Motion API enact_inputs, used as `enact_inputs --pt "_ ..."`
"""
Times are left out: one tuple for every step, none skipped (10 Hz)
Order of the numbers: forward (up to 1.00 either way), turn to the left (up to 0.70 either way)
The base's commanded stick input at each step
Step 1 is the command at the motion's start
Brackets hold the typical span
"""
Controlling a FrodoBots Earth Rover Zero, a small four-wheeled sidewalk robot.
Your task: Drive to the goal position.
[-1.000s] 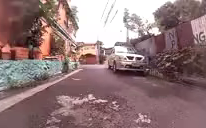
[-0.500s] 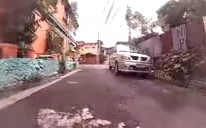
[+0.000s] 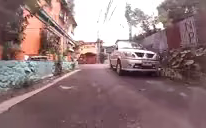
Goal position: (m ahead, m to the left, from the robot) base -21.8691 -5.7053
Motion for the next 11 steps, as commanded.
enact_inputs --pt "1.00 0.00" --pt "1.00 0.00" --pt "1.00 0.00" --pt "1.00 0.00" --pt "1.00 0.00" --pt "1.00 0.00" --pt "1.00 0.00" --pt "1.00 0.00" --pt "1.00 0.00" --pt "1.00 0.00" --pt "1.00 0.00"
